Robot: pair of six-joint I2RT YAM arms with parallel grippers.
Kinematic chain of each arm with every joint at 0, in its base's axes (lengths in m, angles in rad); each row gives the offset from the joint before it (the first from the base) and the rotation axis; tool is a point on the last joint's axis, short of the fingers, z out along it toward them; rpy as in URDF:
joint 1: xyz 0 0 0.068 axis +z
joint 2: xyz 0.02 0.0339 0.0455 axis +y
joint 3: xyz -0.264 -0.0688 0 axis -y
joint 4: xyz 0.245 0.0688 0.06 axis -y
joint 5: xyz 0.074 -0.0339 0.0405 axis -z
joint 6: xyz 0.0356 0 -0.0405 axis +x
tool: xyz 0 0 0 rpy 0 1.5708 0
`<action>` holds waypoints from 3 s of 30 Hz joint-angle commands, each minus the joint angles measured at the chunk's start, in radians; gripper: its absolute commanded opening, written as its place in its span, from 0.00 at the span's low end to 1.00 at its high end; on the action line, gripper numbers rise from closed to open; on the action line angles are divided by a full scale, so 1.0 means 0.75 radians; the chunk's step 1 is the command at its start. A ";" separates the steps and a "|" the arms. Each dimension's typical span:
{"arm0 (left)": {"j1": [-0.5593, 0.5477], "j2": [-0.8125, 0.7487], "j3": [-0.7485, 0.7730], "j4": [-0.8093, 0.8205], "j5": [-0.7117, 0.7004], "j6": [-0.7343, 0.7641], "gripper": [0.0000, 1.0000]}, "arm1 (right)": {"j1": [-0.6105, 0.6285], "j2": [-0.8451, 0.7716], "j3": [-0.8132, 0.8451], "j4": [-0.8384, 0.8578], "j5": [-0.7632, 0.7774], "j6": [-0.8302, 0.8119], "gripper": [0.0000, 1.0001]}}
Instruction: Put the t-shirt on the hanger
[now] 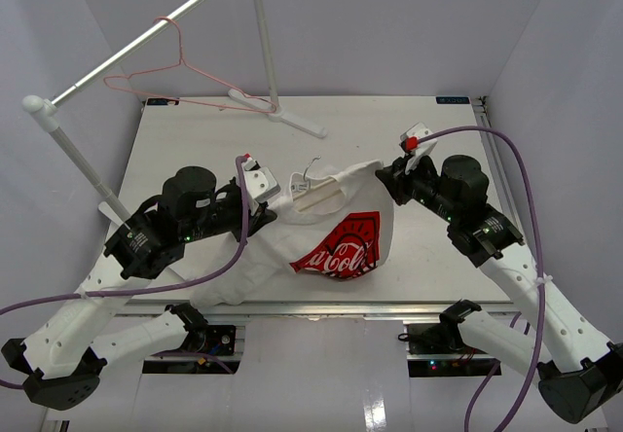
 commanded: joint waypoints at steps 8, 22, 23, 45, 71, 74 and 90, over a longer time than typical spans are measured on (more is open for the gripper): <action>0.002 0.010 0.071 0.002 -0.235 -0.063 0.00 | -0.023 0.009 0.078 0.003 0.322 0.075 0.08; 0.000 -0.082 0.044 0.097 -0.076 -0.058 0.00 | -0.077 -0.032 -0.025 -0.022 -0.051 0.111 0.10; 0.001 -0.085 0.035 0.105 -0.010 -0.046 0.00 | -0.075 -0.039 0.003 -0.058 -0.125 0.091 0.18; 0.001 -0.013 -0.019 0.046 0.377 0.048 0.00 | 0.023 0.212 0.621 -0.404 -1.139 -0.350 0.70; 0.000 -0.011 -0.051 0.125 0.396 0.044 0.00 | 0.421 0.453 0.649 -0.276 -0.941 -0.322 0.44; 0.002 -0.016 -0.057 0.135 0.395 0.036 0.00 | 0.428 0.441 0.629 -0.264 -0.840 -0.302 0.19; 0.002 -0.035 0.030 0.120 0.204 -0.053 0.50 | 0.428 0.326 0.663 -0.242 -0.496 -0.203 0.08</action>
